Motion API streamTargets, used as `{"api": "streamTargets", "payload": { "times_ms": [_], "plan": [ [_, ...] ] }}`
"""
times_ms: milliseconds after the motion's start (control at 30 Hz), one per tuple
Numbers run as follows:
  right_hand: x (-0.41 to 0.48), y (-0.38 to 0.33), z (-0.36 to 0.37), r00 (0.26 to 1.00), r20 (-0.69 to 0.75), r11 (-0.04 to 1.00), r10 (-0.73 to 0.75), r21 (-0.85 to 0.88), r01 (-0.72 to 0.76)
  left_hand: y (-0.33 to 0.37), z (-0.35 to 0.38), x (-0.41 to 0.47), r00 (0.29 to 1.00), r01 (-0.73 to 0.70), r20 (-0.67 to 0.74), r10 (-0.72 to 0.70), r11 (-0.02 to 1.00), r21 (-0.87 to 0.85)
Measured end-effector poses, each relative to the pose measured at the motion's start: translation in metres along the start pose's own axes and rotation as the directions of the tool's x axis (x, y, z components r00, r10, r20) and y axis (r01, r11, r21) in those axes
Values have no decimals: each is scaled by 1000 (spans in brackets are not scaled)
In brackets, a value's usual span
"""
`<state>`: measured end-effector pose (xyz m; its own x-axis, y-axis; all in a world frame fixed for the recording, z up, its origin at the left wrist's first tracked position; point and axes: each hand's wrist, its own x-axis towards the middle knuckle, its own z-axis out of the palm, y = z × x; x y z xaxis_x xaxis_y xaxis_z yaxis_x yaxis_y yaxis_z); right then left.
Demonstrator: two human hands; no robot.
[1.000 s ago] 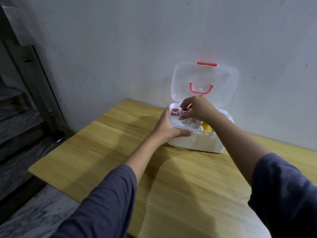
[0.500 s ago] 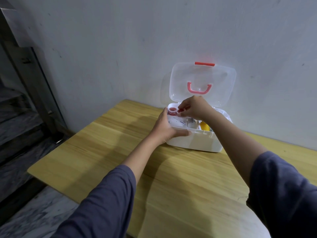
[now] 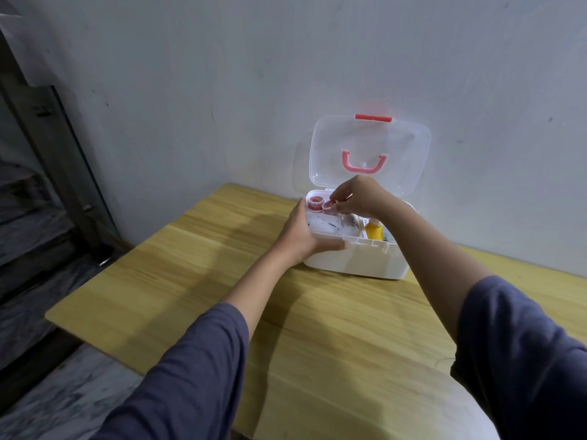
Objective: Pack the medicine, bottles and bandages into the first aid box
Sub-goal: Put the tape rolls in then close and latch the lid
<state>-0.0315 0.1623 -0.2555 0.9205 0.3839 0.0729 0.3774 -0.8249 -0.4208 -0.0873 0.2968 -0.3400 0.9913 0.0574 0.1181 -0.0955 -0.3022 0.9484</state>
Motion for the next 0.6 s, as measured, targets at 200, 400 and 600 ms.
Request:
{"api": "streamTargets", "payload": {
  "times_ms": [200,400,600],
  "plan": [
    [1,0,4,999,-48,999,25,-22,-26,4,4,3,1000,1,-6,-1,1000,6],
    [-4,1,6,998,-33,999,49,-23,-50,-1,6,1,1000,-10,6,10,1000,9],
    [-17,7,-28,915,-389,942,108,334,31,-10,7,-6,999,-33,-4,33,999,5]
  ]
}}
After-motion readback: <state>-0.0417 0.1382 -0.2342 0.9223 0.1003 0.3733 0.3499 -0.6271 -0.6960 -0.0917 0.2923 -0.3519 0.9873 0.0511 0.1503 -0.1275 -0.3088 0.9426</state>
